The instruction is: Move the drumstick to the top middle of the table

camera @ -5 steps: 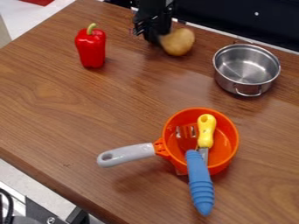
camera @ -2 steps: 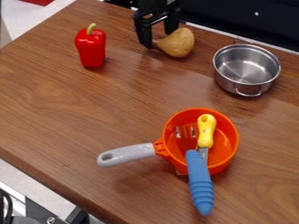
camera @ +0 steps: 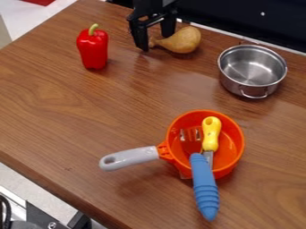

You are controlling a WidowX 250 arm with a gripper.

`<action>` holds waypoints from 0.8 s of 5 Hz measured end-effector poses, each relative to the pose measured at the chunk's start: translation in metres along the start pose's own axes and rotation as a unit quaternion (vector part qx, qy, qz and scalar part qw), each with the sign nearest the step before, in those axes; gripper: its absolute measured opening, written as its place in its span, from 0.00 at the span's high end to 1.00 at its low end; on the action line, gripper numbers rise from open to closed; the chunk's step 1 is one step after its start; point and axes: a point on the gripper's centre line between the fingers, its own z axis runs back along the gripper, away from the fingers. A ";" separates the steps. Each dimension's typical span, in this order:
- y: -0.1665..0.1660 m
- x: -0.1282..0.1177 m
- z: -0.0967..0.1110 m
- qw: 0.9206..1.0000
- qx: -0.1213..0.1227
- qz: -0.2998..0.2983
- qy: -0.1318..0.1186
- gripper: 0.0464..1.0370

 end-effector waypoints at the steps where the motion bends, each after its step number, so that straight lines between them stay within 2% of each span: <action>1: 0.003 -0.002 0.017 1.000 -0.015 -0.009 -0.001 0.04; 2: 0.009 -0.005 0.018 1.000 -0.011 -0.022 0.004 0.04; 4: 0.035 -0.025 0.040 0.996 -0.030 -0.079 0.015 0.04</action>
